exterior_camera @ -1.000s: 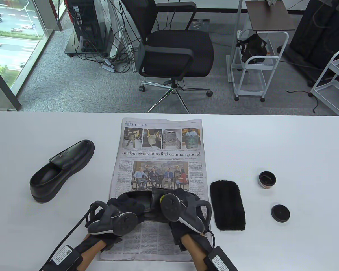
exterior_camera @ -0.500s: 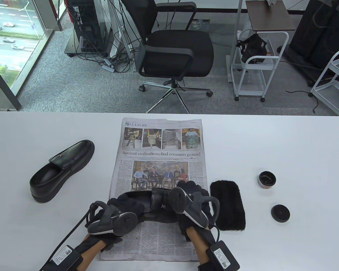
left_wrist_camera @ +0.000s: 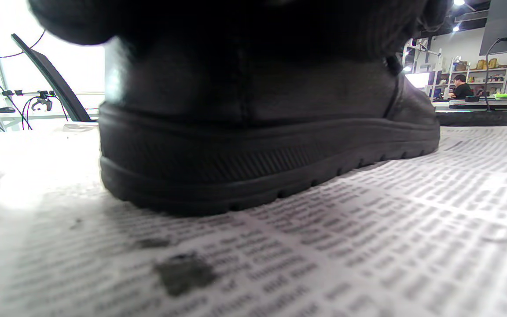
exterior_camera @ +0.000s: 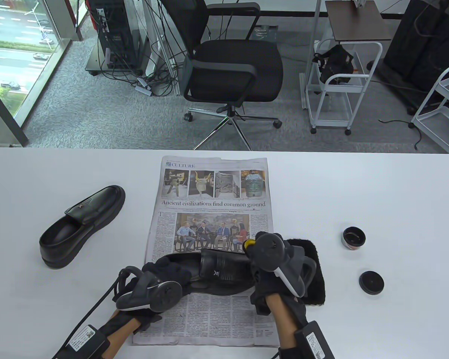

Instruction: Dip and apply built-in sponge shoe polish on shoes

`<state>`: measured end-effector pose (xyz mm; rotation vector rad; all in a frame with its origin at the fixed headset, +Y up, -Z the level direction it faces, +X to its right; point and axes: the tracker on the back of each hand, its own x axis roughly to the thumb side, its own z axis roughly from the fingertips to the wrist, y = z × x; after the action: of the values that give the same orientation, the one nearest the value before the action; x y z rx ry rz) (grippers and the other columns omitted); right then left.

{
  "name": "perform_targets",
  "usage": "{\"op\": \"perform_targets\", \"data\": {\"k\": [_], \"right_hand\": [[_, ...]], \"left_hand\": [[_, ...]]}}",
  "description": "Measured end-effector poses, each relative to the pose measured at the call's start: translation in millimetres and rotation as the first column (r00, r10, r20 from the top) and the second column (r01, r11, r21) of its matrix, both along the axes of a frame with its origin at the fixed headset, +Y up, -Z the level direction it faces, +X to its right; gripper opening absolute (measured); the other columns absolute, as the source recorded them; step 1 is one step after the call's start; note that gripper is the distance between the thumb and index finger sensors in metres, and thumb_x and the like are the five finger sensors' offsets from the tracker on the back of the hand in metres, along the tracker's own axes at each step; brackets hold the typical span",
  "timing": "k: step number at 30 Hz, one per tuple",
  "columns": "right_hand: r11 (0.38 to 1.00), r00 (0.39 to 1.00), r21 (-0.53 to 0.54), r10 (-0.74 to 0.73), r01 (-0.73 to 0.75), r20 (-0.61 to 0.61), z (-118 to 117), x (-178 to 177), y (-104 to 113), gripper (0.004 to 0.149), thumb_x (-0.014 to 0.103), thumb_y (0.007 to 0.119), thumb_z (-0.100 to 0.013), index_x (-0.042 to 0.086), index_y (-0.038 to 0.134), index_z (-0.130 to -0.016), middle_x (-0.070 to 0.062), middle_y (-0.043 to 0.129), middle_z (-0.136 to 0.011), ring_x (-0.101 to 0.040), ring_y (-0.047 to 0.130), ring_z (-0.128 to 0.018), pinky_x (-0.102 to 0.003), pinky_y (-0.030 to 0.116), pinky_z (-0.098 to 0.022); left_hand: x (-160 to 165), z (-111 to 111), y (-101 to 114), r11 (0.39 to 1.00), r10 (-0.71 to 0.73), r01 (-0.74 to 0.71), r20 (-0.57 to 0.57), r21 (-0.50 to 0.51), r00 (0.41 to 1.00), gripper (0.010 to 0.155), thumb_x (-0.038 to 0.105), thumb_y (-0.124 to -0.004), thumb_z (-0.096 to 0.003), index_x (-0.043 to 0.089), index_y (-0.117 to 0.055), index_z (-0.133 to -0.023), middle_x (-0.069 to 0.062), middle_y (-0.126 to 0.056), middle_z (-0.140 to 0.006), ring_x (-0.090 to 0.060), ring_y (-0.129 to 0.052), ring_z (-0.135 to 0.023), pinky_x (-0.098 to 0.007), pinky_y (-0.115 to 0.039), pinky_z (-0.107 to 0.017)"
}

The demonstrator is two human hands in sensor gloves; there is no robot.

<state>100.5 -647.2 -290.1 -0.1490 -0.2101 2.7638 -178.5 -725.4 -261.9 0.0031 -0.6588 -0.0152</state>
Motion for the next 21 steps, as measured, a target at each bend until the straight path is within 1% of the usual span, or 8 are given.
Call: {"op": "perform_targets", "data": {"k": [3, 6, 9, 11, 13, 18, 21], "right_hand": [[1.000, 0.996, -0.001, 0.030, -0.030, 0.080, -6.0, 31.4, 5.6, 0.045, 0.036, 0.084, -0.041, 0.014, 0.081, -0.080, -0.012, 0.091, -0.063, -0.029, 0.093, -0.045, -0.057, 0.076, -0.052], [0.996, 0.983, -0.043, 0.080, -0.074, 0.164, -10.8, 69.2, 6.0, 0.045, 0.036, 0.084, -0.041, 0.014, 0.081, -0.080, -0.012, 0.091, -0.063, -0.029, 0.093, -0.046, -0.057, 0.076, -0.052], [0.985, 0.952, -0.098, 0.162, -0.141, 0.259, -9.5, 108.5, 2.6, 0.044, 0.036, 0.084, -0.041, 0.015, 0.081, -0.080, -0.012, 0.091, -0.063, -0.028, 0.094, -0.045, -0.057, 0.076, -0.052], [0.977, 0.931, -0.135, 0.199, -0.164, 0.305, -6.0, 128.9, -3.7, 0.044, 0.036, 0.083, -0.041, 0.015, 0.081, -0.080, -0.012, 0.091, -0.063, -0.029, 0.094, -0.046, -0.057, 0.076, -0.052], [0.963, 0.906, -0.197, 0.242, -0.182, 0.348, 0.7, 149.4, -17.9, 0.044, 0.035, 0.083, -0.042, 0.015, 0.081, -0.081, -0.012, 0.091, -0.064, -0.030, 0.094, -0.047, -0.058, 0.075, -0.052], [0.936, 0.866, -0.298, 0.303, -0.190, 0.398, 13.2, 180.4, -42.1, 0.043, 0.035, 0.082, -0.042, 0.017, 0.082, -0.081, -0.013, 0.090, -0.066, -0.030, 0.093, -0.049, -0.058, 0.075, -0.053], [0.928, 0.853, -0.328, 0.311, -0.178, 0.418, 19.6, 193.9, -48.4, 0.043, 0.034, 0.081, -0.042, 0.017, 0.081, -0.082, -0.013, 0.090, -0.067, -0.031, 0.093, -0.050, -0.059, 0.074, -0.054]], "left_hand": [[0.0, 0.0, 0.0, 1.000, 0.000, 0.000, 0.000, 0.000, 1.000, 0.046, 0.049, -0.067, -0.0577, 0.020, -0.074, -0.093, -0.008, -0.086, -0.081, -0.035, -0.070, -0.082, -0.053, -0.071, -0.048], [0.0, 0.0, 0.0, 1.000, 0.000, 0.000, 0.000, 0.000, 1.000, 0.046, 0.049, -0.067, -0.0577, 0.020, -0.074, -0.093, -0.008, -0.086, -0.081, -0.035, -0.069, -0.082, -0.053, -0.071, -0.048], [0.0, 0.0, 0.0, 1.000, 0.000, 0.000, 0.000, 0.000, 1.000, 0.046, 0.049, -0.067, -0.0577, 0.020, -0.074, -0.093, -0.008, -0.086, -0.081, -0.035, -0.070, -0.082, -0.053, -0.071, -0.048], [0.0, 0.0, 0.0, 1.000, 0.000, 0.000, 0.000, 0.000, 1.000, 0.046, 0.049, -0.067, -0.0577, 0.020, -0.074, -0.093, -0.008, -0.086, -0.081, -0.035, -0.070, -0.081, -0.053, -0.071, -0.048], [0.0, 0.0, 0.0, 1.000, 0.000, 0.000, 0.000, 0.000, 1.000, 0.046, 0.049, -0.067, -0.0578, 0.020, -0.074, -0.093, -0.008, -0.086, -0.081, -0.035, -0.069, -0.082, -0.053, -0.071, -0.048], [0.0, 0.0, 0.0, 1.000, 0.000, 0.000, 0.000, 0.000, 1.000, 0.046, 0.049, -0.067, -0.0577, 0.020, -0.074, -0.093, -0.008, -0.086, -0.081, -0.035, -0.070, -0.082, -0.053, -0.071, -0.048], [0.0, 0.0, 0.0, 1.000, 0.000, 0.000, 0.000, 0.000, 1.000, 0.046, 0.049, -0.067, -0.0577, 0.020, -0.074, -0.093, -0.008, -0.086, -0.081, -0.035, -0.070, -0.082, -0.053, -0.071, -0.048]]}}
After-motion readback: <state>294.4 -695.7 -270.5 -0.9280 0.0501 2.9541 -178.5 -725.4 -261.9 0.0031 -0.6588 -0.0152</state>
